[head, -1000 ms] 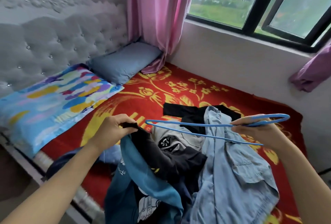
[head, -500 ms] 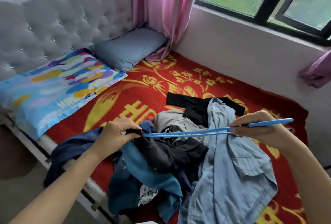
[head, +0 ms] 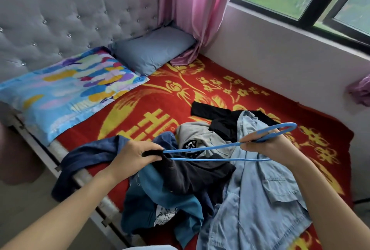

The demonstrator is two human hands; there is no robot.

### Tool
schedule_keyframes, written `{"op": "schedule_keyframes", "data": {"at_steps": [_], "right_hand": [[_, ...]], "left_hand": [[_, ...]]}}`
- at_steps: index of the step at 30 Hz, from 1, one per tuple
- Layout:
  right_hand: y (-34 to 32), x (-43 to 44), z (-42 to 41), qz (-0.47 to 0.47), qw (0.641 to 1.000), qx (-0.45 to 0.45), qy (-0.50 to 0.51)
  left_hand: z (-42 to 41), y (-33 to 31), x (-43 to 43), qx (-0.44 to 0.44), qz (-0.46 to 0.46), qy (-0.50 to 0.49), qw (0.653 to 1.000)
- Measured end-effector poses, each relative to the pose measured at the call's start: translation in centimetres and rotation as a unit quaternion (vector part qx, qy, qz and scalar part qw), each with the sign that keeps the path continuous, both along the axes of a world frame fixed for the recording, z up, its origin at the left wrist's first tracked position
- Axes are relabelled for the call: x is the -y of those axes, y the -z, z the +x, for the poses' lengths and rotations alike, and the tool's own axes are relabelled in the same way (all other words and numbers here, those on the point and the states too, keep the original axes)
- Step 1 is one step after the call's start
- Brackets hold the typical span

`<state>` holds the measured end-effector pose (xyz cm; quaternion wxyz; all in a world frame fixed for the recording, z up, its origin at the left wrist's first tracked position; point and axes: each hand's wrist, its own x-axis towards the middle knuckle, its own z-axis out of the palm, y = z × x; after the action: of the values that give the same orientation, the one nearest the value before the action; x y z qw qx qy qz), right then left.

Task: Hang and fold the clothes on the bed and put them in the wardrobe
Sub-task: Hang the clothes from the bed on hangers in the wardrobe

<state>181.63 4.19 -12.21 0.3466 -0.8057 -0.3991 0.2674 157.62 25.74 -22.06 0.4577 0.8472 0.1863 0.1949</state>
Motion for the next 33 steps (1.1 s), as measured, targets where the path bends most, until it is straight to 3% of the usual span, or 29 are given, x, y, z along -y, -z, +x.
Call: {"op": "schedule_keyframes", "data": {"at_steps": [7, 15, 17, 21, 25, 27, 30, 31, 33], "right_hand": [[-0.7, -3.9, -1.8, -0.030, 0.991, 0.111, -0.073], [0.2, -8.2, -5.3, 0.033, 0.956, 0.281, -0.081], [0.6, -8.8, -5.7, 0.063, 0.964, 0.251, -0.055], [1.3, -9.6, -5.7, 0.146, 0.984, 0.101, 0.022], [0.4, -9.6, -5.8, 0.198, 0.971, 0.135, 0.021], [0.4, -8.9, -5.7, 0.271, 0.925, 0.267, 0.003], [2.6, -6.8, -5.1, 0.392, 0.775, 0.496, -0.003], [3.7, -6.0, -5.3, 0.398, 0.759, 0.514, -0.033], [6.4, -4.3, -5.5, 0.344, 0.792, 0.495, -0.102]], "left_hand": [[1.5, -0.2, 1.9, 0.018, 0.009, -0.013, 1.000], [3.9, -1.5, 2.9, 0.062, 0.017, -0.084, 0.994], [4.9, -2.6, 2.8, 0.085, 0.029, -0.097, 0.991], [6.9, -5.5, 2.7, 0.128, 0.067, -0.072, 0.987], [7.6, -7.2, 2.0, 0.123, 0.072, -0.042, 0.989], [7.5, -7.5, 1.0, 0.108, 0.076, -0.025, 0.991], [7.0, -8.7, -1.0, 0.113, 0.037, -0.043, 0.992], [6.9, -9.3, -1.6, 0.124, 0.013, -0.050, 0.991], [6.5, -10.7, -2.8, 0.150, -0.014, -0.054, 0.987]]}}
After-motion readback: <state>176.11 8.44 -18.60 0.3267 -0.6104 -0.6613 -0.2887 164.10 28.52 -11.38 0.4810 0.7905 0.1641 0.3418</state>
